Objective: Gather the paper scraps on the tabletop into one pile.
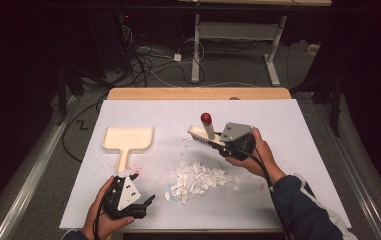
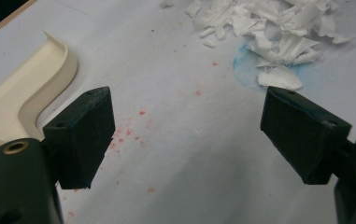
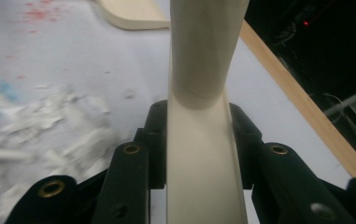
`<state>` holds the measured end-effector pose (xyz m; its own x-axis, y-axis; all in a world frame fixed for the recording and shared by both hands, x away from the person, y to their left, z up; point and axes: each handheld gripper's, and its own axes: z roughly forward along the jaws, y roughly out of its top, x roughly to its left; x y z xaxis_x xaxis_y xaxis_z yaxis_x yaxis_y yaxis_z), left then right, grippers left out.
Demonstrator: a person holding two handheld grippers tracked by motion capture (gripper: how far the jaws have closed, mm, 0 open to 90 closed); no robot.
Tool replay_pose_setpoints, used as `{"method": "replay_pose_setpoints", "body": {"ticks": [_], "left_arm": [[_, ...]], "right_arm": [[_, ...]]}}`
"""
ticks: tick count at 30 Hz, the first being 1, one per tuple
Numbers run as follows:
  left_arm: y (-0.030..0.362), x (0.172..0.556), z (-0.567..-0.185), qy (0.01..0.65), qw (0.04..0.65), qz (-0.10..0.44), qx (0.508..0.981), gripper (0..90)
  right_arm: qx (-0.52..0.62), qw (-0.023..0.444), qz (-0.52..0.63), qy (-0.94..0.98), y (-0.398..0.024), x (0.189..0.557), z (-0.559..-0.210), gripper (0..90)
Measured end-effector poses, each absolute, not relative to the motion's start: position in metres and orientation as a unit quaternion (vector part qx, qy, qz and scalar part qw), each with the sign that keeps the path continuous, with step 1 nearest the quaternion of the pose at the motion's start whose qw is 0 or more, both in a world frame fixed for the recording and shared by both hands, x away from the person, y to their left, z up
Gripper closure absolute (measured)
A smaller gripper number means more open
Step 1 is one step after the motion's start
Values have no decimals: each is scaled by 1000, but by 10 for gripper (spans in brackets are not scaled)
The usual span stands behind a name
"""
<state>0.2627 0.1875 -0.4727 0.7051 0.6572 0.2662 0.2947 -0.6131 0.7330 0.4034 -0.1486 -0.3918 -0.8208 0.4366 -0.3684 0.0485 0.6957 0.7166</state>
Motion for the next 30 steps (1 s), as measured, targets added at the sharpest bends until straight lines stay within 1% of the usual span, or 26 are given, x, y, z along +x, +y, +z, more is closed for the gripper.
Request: {"method": "replay_pose_setpoints", "body": {"ticks": [1,2,3,6,7,8,9,11,13,16,17,18,20,21,22,23,26,29,30], "left_arm": [[188,263,-473,277,341,267,858,170],[188,262,-473,276,342,268,858,170],[188,262,-473,276,342,268,858,169],[189,263,-473,276,343,267,857,169],[190,263,-473,277,344,265,857,169],[190,263,-473,277,344,265,857,170],[190,263,-473,277,344,266,857,169],[190,263,-473,276,345,265,857,169],[191,263,-473,275,348,265,856,170],[191,262,-473,275,349,264,856,170],[191,262,-473,274,348,264,857,170],[191,262,-473,273,347,263,858,169],[191,262,-473,274,347,262,858,170],[191,262,-473,274,348,261,858,169],[190,262,-474,274,347,261,858,169],[190,262,-474,272,344,262,860,170],[189,261,-474,271,344,261,860,169],[188,262,-474,271,341,261,862,169],[188,262,-474,270,340,261,863,170]], "right_arm": [[138,266,365,882,-149,403,-392,681],[146,283,352,880,-141,416,-396,681],[146,283,352,880,-141,416,-396,681],[158,302,344,875,-131,437,-405,681],[164,311,340,872,-124,449,-414,681],[164,311,340,872,-124,449,-414,681],[173,325,332,869,-118,460,-424,681],[178,325,333,867,-113,469,-434,681],[178,311,347,867,-109,474,-441,681],[171,306,349,869,-103,474,-444,681],[166,296,351,873,-101,472,-445,679],[138,267,360,883,-98,466,-447,678],[126,258,361,887,-97,461,-447,676],[95,238,372,892,-98,450,-446,676],[95,238,372,892,-98,450,-446,676],[74,217,380,896,-100,441,-446,675],[40,185,389,902,-108,426,-445,673],[18,179,387,905,-113,415,-445,672],[11,168,389,906,-117,411,-443,672]]}}
